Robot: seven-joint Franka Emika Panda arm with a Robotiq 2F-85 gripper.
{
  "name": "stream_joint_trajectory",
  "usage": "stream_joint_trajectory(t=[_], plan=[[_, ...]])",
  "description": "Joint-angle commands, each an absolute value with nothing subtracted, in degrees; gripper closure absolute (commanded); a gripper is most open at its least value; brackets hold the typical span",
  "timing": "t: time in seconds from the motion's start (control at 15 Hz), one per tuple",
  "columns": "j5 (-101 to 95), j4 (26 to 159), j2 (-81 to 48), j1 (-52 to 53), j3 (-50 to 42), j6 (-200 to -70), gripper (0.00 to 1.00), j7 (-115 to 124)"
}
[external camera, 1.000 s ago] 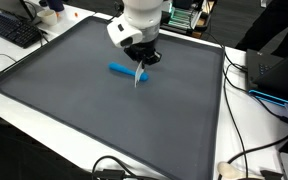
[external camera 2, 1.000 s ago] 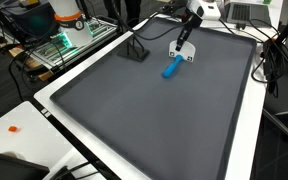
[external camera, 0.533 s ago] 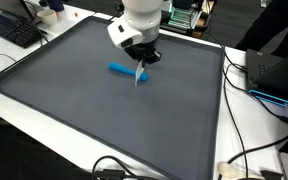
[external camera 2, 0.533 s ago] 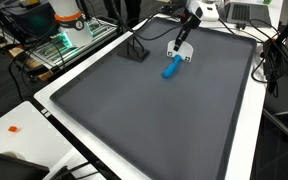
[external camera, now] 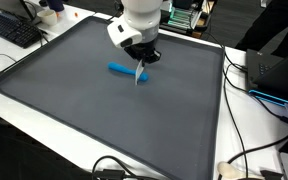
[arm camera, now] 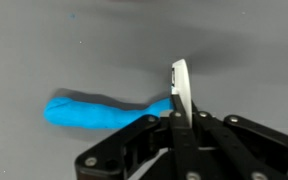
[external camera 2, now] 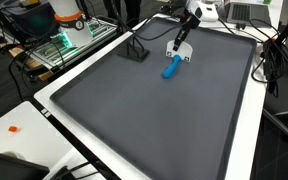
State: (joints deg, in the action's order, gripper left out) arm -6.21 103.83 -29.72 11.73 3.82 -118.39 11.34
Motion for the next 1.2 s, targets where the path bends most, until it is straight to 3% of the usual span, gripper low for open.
stream_joint_trajectory(t=[0.0, 1.13], plan=[[-5.2, 105.5, -28.7, 11.0, 3.8, -117.3, 0.99, 11.0], [-1.5, 106.3, -23.9, 9.0, 4.4, -117.2, 0.99, 8.3]])
